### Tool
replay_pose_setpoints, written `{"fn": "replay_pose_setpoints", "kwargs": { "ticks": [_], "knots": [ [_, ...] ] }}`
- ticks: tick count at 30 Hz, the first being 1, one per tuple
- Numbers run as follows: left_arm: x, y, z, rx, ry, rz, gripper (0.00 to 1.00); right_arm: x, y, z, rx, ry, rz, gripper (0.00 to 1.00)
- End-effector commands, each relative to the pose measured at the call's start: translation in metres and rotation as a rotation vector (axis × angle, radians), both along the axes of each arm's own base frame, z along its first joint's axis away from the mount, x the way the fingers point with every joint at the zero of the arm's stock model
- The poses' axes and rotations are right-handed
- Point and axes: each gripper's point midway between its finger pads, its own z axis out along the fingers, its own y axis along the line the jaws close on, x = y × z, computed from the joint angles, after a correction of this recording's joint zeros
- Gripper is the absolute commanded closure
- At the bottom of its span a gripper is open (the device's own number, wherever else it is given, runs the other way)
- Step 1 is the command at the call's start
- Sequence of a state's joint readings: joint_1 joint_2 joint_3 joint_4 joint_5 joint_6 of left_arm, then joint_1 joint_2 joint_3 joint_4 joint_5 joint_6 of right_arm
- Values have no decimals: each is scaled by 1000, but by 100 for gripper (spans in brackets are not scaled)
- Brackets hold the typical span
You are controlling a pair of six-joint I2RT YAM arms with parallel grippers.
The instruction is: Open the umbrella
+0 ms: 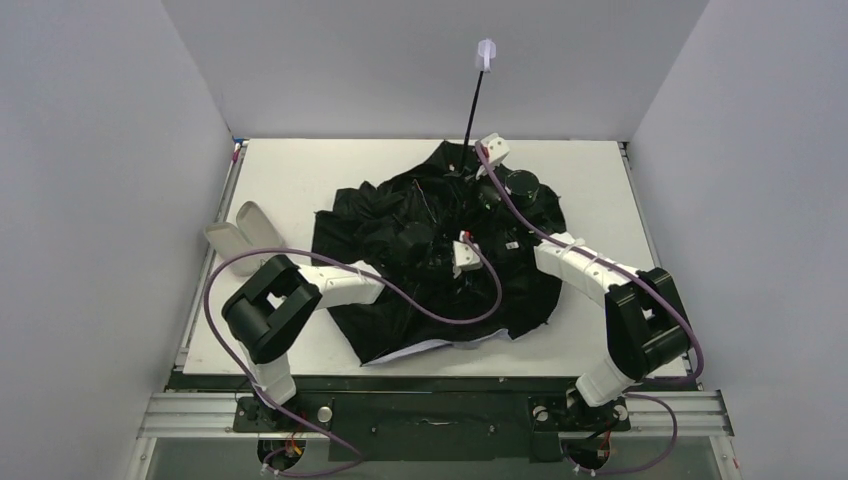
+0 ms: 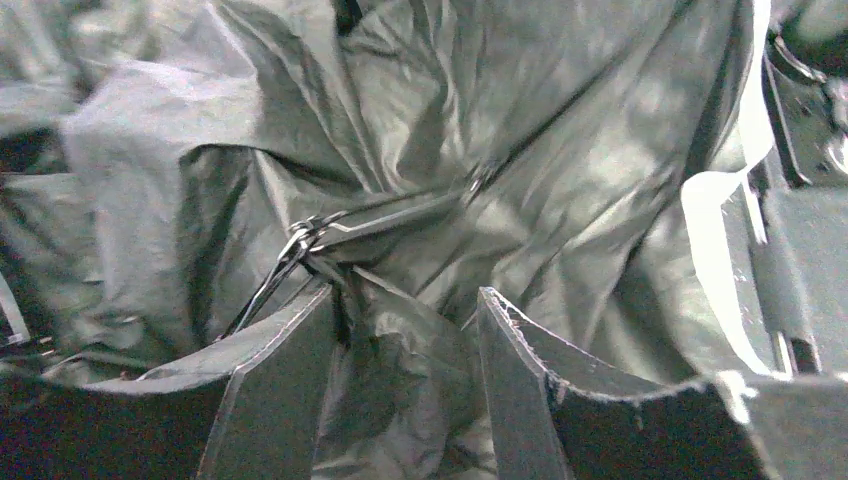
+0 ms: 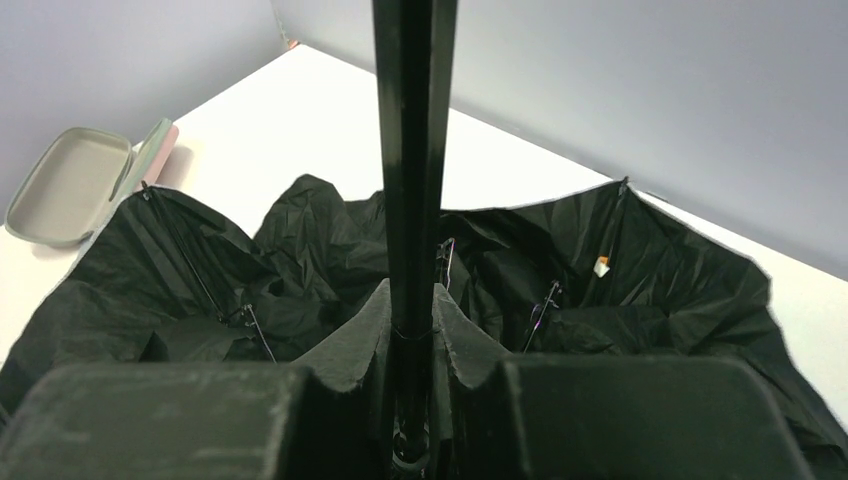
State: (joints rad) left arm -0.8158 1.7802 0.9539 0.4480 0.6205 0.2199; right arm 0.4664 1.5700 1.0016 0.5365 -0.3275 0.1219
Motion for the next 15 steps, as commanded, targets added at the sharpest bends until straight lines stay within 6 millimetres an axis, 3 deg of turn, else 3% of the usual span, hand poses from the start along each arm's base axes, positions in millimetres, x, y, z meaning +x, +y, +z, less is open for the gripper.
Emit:
{"fn": "replay_pose_setpoints", "kwargs": {
  "ticks": [1,7,11,13,15],
  "knots": [
    [-33,-14,-17,40,-78,-203,50,11,6,71,124,-164,-13,100],
    [-50,-8,-69,198,-9,-263,51,15,4,80,137,-176,-25,100],
    [-54,5,-91,275,45,-263,51,17,-1,81,143,-171,-31,100],
    [-55,10,-89,277,51,-254,49,16,-1,78,133,-166,-20,100],
    [-47,8,-60,209,43,-207,44,13,0,72,118,-158,-5,100]
  ]
}}
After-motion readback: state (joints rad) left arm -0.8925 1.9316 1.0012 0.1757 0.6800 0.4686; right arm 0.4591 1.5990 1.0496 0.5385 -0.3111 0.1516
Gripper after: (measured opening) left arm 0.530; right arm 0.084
